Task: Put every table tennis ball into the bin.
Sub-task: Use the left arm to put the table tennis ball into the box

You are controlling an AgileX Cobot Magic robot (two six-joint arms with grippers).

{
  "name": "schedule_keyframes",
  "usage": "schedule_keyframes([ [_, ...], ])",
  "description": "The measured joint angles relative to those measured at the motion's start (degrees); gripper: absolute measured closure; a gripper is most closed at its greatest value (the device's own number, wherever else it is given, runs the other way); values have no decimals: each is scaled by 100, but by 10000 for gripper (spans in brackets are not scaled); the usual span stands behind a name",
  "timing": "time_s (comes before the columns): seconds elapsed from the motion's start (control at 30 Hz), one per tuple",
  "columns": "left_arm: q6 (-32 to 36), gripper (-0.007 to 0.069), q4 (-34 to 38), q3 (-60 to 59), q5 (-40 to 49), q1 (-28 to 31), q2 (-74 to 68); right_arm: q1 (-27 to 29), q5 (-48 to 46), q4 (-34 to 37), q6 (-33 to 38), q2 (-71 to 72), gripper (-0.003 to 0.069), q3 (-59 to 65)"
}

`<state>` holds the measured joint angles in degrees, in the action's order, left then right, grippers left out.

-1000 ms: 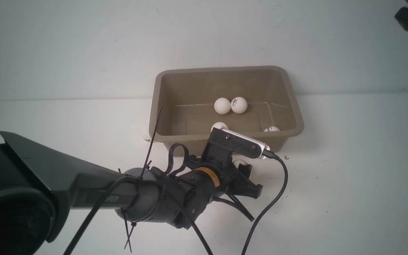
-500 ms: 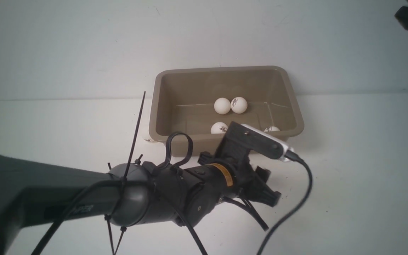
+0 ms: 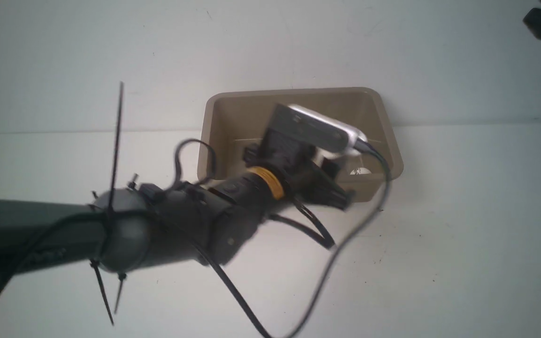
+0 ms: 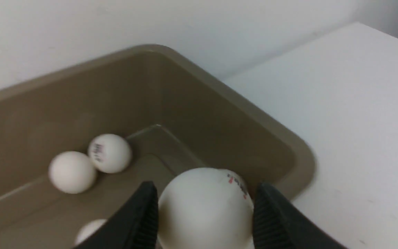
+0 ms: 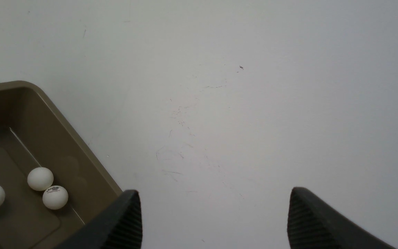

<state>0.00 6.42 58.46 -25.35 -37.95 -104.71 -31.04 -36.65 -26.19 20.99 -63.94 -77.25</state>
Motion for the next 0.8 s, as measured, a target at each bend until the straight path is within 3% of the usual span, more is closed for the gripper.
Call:
schedule_keyframes([
  [0.17,0,311,-84,-5,-633,618,-320,0,0,5,0,0,146,0],
  [0.47,-122,311,-1439,-5,-957,1038,-612,0,-23,32,-95,0,146,0],
  [0.8,-151,187,-1377,-5,-939,1051,-406,0,-93,60,-128,0,146,0],
])
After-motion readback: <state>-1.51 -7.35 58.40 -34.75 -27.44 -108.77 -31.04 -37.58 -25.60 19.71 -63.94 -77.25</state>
